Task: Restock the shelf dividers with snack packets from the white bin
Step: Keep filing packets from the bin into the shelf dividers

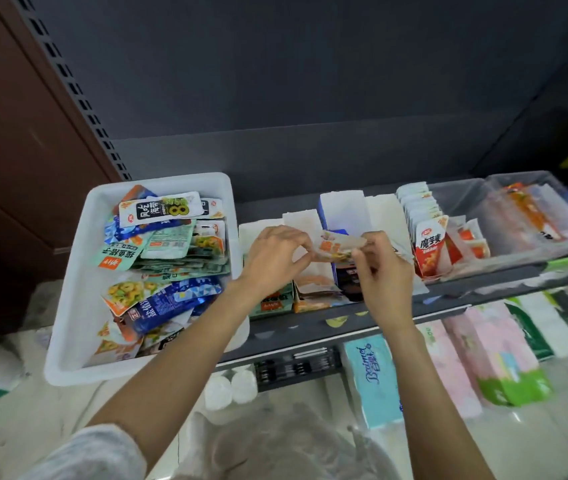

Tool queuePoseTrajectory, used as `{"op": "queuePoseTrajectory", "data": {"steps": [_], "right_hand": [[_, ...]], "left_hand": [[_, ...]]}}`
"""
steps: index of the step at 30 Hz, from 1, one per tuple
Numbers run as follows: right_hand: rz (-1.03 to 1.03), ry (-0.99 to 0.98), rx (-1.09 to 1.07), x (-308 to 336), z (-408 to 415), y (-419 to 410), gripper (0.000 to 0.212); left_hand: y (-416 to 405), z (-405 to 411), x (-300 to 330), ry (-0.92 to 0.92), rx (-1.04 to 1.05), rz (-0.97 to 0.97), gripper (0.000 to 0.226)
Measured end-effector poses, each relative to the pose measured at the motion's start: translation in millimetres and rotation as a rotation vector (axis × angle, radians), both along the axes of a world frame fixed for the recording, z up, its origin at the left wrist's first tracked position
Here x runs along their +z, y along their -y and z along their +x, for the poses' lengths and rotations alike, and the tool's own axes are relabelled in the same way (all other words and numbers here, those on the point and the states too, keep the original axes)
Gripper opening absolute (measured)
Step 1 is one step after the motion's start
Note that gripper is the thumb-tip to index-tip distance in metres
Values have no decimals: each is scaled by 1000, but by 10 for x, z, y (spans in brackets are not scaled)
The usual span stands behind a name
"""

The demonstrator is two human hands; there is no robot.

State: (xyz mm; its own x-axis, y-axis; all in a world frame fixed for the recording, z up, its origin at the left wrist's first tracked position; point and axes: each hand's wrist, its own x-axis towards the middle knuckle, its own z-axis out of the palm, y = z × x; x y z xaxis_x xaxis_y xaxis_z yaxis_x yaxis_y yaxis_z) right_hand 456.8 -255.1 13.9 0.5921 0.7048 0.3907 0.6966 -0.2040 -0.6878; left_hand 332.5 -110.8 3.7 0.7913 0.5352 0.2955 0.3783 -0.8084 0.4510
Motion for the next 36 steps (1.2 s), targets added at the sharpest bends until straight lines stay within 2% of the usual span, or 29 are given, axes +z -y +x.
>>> {"op": "queuePoseTrajectory", "data": {"steps": [4,8,12,17,21,23,26,29,33,35,36], "right_hand": [[-47,84,86,-55,-20,-76,15],[-89,86,102,-40,-9,-192,6],[-214,60,111,-114,17,-262,7],[-323,155,157,-216,63,-192,8],[-403,289,206,-271,60,-130,7],[-455,328,217,-289,55,-123,11],[-515,292,255,-244,86,-128,20],[-424,197,282,-20,18,-156,32],[-224,-44,372,400,-460,-347,29],[-203,-24,469,404,-759,-517,25],[-230,20,525,334,-924,-643,23]], "left_hand": [[-47,-62,-117,-73,61,136,20],[-64,-172,-81,-45,82,128,17],[-73,-236,-136,-85,47,134,19],[22,-267,-211,-67,-24,145,16],[85,-245,-254,-291,-69,115,26],[94,-248,-245,-343,-87,85,29],[78,-309,-186,-326,-132,-11,32],[71,-504,-70,-191,-146,-105,29],[30,-1062,-51,99,111,-219,16],[-44,-1378,-146,133,301,-191,14],[-104,-1542,-202,94,402,-169,14]]}}
